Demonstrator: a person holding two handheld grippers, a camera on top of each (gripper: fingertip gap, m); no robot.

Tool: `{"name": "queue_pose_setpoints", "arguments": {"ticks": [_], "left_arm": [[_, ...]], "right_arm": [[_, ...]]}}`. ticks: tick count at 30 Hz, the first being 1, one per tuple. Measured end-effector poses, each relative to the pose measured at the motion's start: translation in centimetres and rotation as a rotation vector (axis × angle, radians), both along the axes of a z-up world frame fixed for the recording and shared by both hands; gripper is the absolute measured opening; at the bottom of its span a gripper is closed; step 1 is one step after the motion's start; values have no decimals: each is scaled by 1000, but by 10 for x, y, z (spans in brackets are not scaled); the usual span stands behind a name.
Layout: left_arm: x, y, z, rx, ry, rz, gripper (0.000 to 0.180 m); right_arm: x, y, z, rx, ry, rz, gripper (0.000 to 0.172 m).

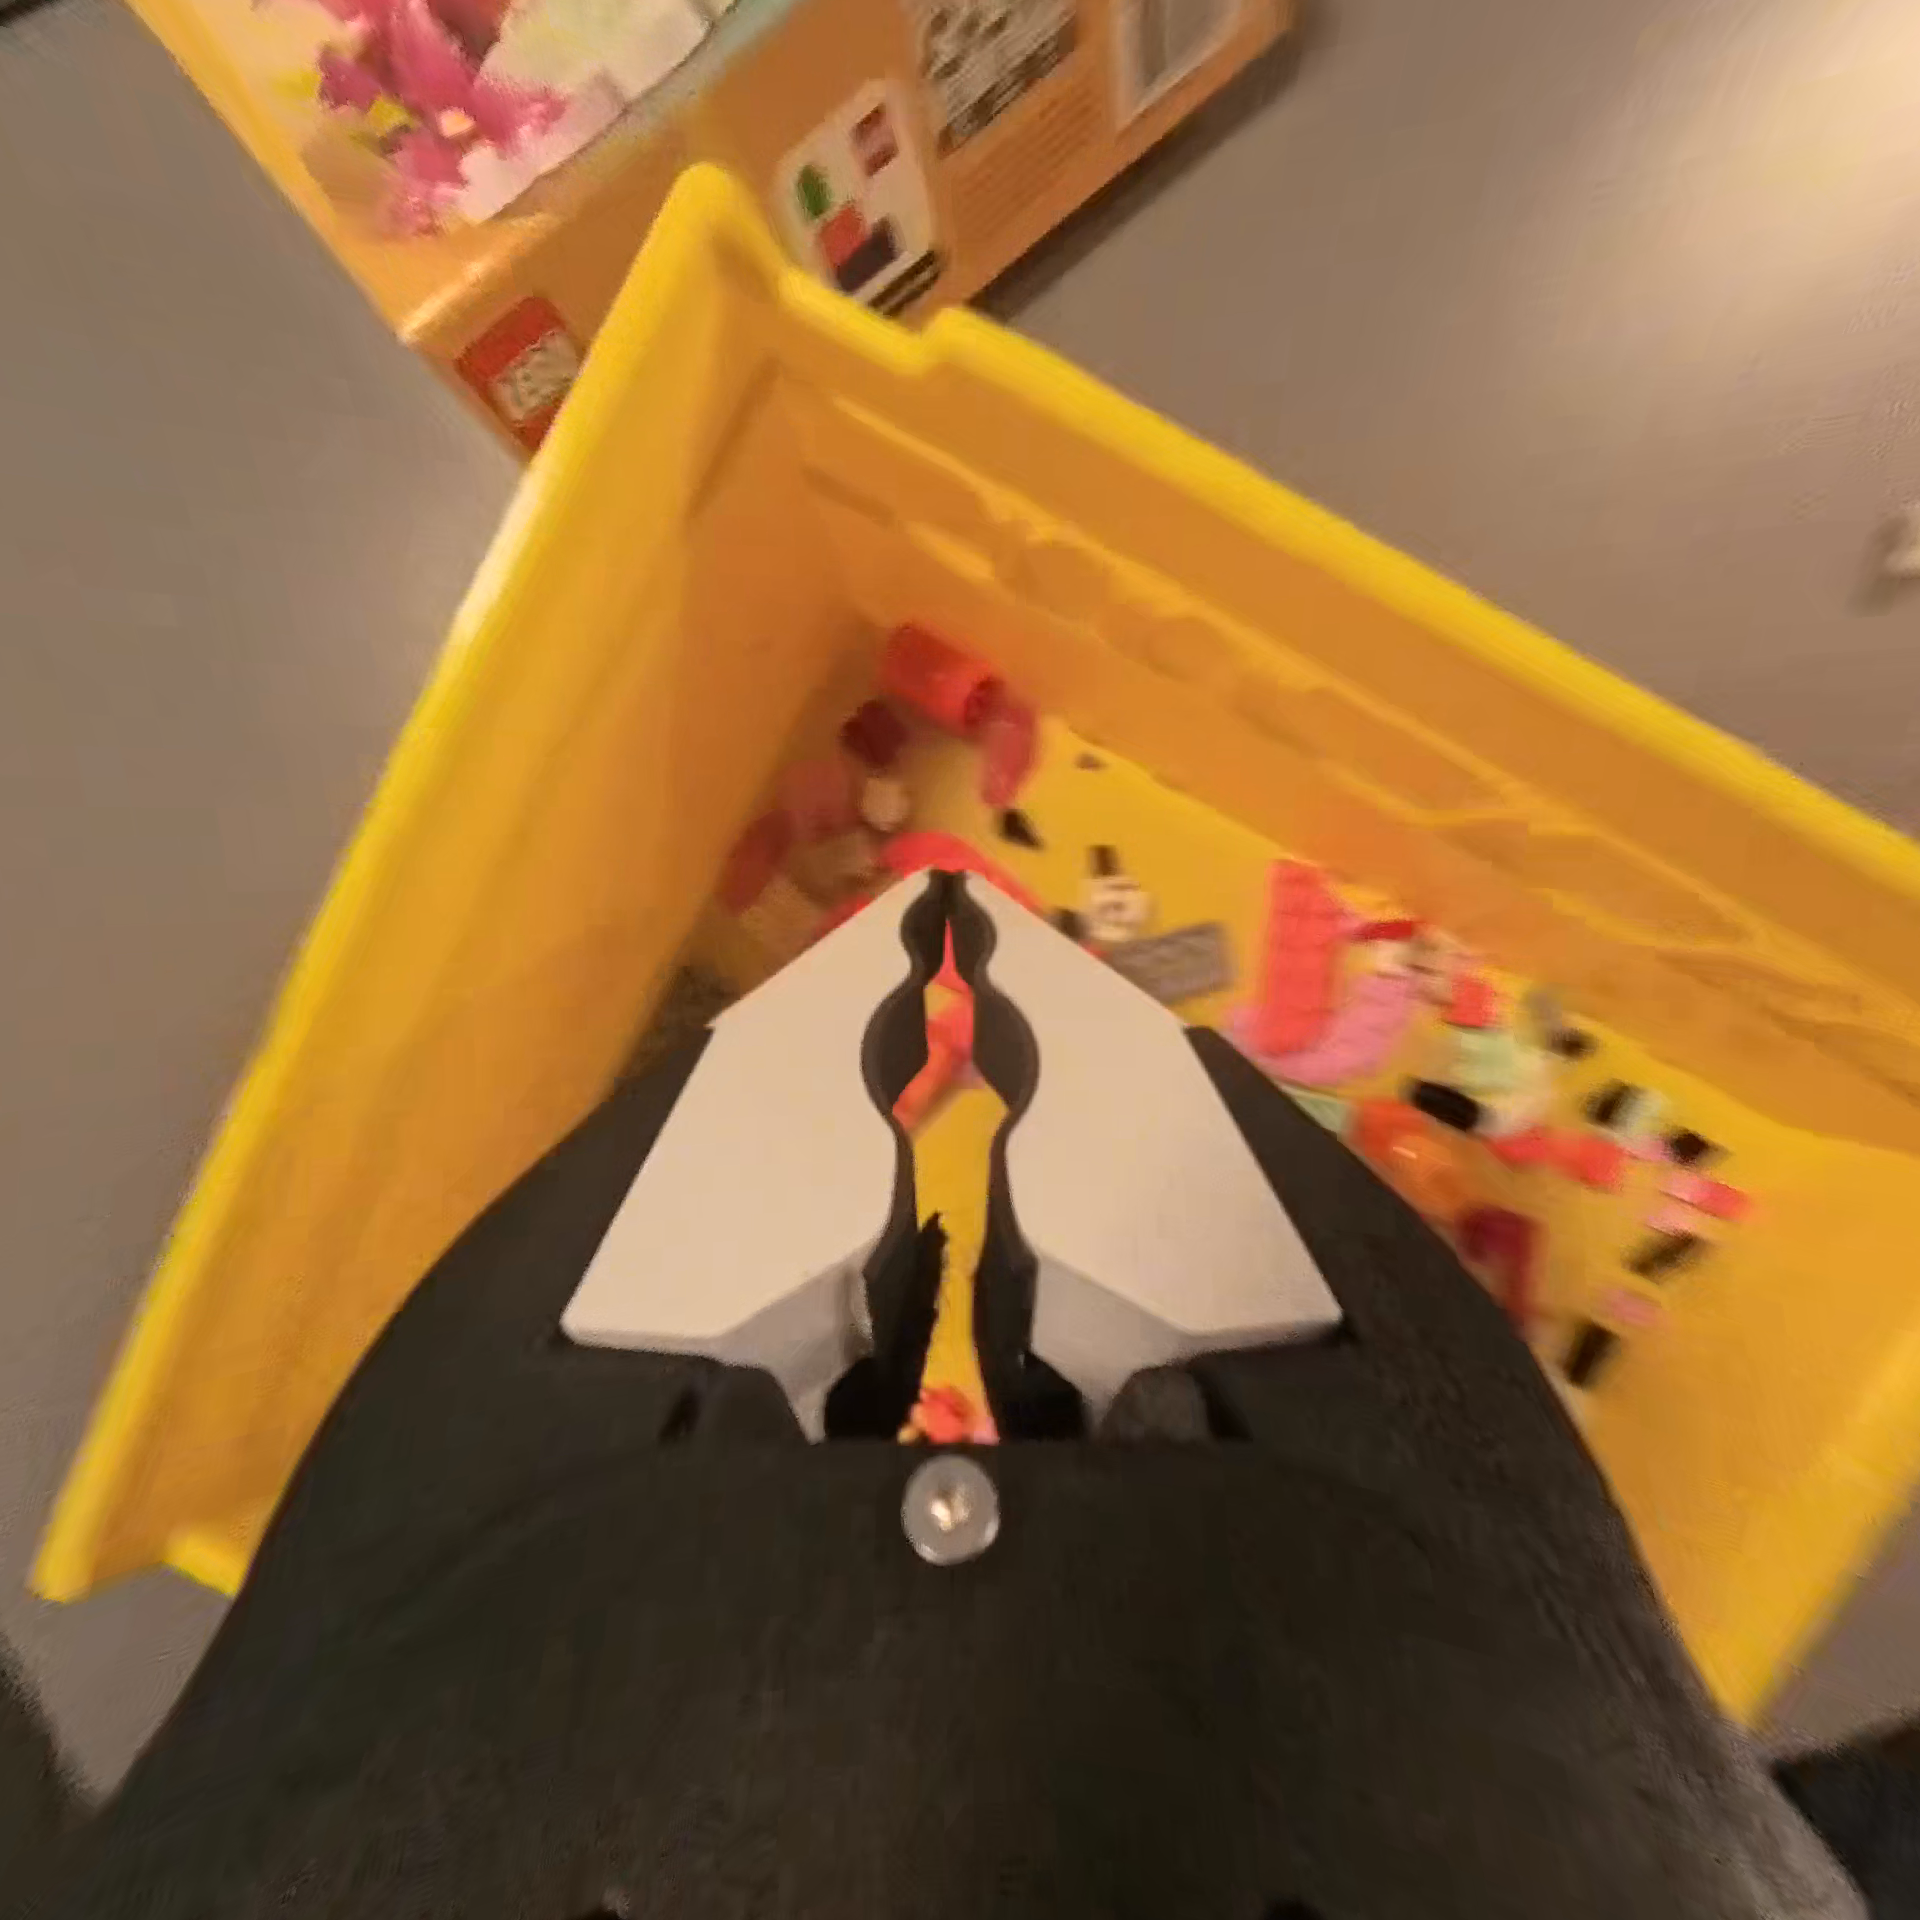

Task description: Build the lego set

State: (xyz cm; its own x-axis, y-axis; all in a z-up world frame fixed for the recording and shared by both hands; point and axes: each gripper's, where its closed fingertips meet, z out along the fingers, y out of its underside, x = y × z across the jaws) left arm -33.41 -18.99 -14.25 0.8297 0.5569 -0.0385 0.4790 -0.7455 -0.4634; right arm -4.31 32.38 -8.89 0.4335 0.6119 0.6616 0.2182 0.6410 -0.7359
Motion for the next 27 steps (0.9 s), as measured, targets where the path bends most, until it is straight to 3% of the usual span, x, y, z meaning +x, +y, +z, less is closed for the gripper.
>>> {"name": "queue_pose_setpoints", "arguments": {"ticks": [3, 9, 17, 21, 27], "left_arm": [[-25, 0, -18, -113, 7, 46, 0], [-37, 1, -40, -149, -75, 125, 20], [-41, -5, -47, -204, -70, 145, 16], [-29, 4, -47, -99, -194, 173, 17], [-33, -1, -48, -108, -175, 168, 15]], "right_arm": [[0, -1, 0, 1, -2, 2, 0], [1, -4, 1, 1, 5, 11, 0], [2, -12, 1, 18, -5, 28, 0], [1, -13, 0, 23, -10, 34, 0], [1, -14, 0, 15, -8, 45, 0]]}}
